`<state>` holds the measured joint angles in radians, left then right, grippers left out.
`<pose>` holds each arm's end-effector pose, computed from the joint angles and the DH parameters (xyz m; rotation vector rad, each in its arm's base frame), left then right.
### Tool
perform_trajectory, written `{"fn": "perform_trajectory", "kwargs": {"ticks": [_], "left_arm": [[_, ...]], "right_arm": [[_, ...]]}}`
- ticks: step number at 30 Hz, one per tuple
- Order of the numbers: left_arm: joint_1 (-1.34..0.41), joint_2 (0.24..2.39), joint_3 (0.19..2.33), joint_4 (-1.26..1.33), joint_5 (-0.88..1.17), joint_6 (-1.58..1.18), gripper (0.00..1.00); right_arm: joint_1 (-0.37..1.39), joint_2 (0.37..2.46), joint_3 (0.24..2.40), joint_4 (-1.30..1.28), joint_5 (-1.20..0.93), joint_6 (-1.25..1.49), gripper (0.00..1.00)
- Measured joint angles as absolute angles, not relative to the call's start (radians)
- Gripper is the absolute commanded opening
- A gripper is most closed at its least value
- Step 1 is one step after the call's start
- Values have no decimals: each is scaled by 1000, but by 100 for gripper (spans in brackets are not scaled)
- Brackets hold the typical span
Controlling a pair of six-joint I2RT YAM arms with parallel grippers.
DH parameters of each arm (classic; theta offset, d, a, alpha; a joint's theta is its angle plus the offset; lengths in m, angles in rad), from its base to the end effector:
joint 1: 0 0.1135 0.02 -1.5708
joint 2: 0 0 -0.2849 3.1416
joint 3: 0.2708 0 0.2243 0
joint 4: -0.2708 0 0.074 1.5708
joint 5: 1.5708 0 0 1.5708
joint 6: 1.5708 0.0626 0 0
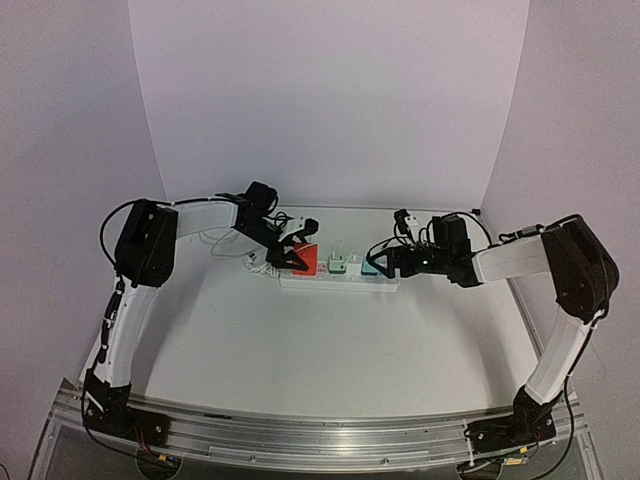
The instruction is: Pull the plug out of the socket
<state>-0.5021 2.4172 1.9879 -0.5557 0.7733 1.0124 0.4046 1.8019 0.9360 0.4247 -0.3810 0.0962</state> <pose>0.4352 -0.2888 0.1679 1.7829 1.4756 -0.7301 0.3498 0.1751 0.2087 -0.5577 1.9707 0.6990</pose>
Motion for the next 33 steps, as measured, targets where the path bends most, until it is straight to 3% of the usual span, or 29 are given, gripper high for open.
{"fn": "perform_trajectory", "kwargs": {"ticks": [7,20,33], "left_arm": [[-500,2407,1959,-521,789,988,1],[-499,2402,1941,-494,795,938,0],[-499,2400,1928,-468,809,895,0]], "right_arm": [[405,1825,936,425,-223,287,73],[405,1904,946,382,-79,565,42],[404,2001,1023,356,-20,617,30]]}}
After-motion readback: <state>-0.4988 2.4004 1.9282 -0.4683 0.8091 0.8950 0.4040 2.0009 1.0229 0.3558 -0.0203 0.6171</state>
